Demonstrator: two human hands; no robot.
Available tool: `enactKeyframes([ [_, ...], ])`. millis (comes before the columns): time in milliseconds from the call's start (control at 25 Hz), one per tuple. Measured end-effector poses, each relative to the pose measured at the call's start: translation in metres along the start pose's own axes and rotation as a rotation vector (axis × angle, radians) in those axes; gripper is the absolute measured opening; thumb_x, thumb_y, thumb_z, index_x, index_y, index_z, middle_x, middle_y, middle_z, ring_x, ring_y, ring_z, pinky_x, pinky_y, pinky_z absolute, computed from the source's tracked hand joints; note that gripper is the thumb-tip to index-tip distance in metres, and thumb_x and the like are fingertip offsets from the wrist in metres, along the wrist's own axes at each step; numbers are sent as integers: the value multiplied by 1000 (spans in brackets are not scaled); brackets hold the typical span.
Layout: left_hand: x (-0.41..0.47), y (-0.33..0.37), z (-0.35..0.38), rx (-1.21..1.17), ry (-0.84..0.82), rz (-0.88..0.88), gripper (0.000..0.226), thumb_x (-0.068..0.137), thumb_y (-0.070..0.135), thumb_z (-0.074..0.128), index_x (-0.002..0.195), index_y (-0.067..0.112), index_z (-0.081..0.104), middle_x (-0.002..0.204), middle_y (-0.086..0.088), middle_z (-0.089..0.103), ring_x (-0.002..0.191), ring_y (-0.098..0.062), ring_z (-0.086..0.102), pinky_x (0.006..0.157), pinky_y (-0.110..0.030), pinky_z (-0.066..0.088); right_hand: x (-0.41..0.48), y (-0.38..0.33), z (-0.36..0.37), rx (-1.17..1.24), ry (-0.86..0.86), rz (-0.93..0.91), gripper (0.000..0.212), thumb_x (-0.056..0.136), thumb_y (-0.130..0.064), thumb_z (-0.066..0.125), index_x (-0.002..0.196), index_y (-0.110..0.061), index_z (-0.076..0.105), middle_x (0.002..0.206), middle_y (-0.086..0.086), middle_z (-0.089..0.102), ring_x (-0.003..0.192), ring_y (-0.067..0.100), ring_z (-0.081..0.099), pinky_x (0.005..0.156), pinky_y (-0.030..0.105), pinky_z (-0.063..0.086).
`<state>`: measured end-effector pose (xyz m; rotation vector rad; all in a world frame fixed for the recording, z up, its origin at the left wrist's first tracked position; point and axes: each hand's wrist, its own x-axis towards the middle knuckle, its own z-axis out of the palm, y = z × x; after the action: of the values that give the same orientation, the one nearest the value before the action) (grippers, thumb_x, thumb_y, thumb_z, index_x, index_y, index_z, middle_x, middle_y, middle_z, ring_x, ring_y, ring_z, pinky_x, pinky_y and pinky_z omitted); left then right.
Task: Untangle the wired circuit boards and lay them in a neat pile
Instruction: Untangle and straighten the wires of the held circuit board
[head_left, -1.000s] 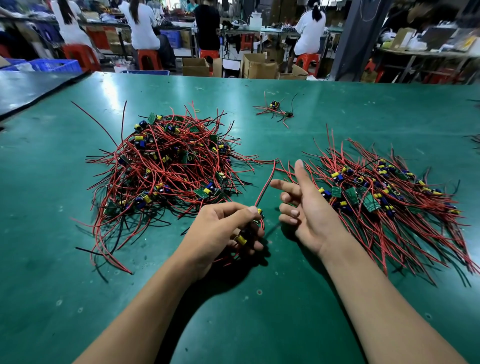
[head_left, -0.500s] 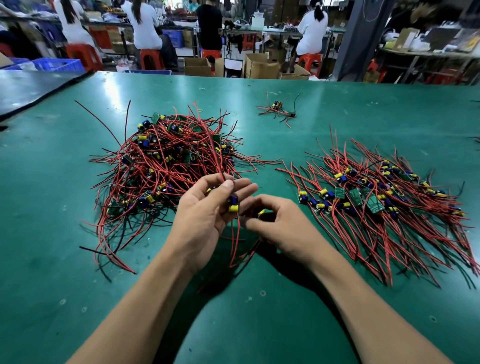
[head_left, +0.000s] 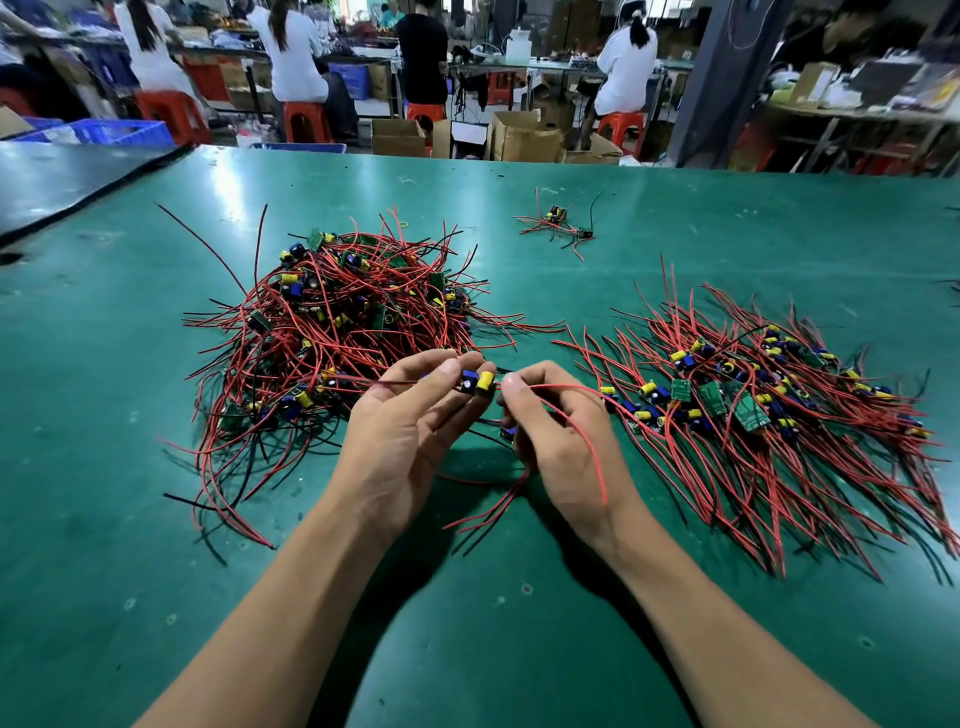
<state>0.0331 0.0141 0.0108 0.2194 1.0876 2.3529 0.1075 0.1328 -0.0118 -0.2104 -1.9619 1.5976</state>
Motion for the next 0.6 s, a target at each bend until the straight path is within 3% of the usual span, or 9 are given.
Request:
enactKeyframes([
  [80,-1,-2,-1,53,-47,-32,29,74,10,68,102,8,63,105,-18,72,94,-28,69,89,-38,57,5,-4,-1,364,-2,175,19,95,-26,61,76,-23,61,66,-4,56,47,9,40,43,19,32],
  [160,-2,-5,-3,155,-102,-71,32,70,9,71,102,9,66,106,-17,72,94,-27,69,82,-36,60,10,-8,-8,578,-12,324,19,91,-27,63,73,-20,63,67,-3,56,44,7,37,42,17,30],
  [320,-7,-7,-3,282,-193,-243,14,73,5,68,86,10,68,77,-8,65,56,-15,60,48,-21,50,14,-14,-28,802,-214,489,22,84,-30,59,66,-18,62,59,-6,43,41,6,30,44,21,17],
  [400,-9,-6,0,272,-236,-332,9,80,18,64,82,10,68,69,-7,63,47,-14,56,41,-20,45,11,-16,-33,829,-338,511,20,84,-25,58,65,-18,58,52,-8,37,38,5,29,45,23,12],
  [520,-10,-1,-1,273,-272,-440,35,84,43,58,83,9,60,64,-8,63,44,-16,58,39,-22,47,8,-17,-35,729,-435,525,15,74,-21,66,65,-20,54,48,-7,30,39,6,25,43,22,14],
  [600,-12,1,-3,313,-312,-444,39,83,49,57,78,11,66,66,-9,65,45,-16,60,41,-22,48,7,-15,-35,628,-445,573,24,62,-23,77,67,-18,54,58,5,21,47,10,19,40,18,19],
])
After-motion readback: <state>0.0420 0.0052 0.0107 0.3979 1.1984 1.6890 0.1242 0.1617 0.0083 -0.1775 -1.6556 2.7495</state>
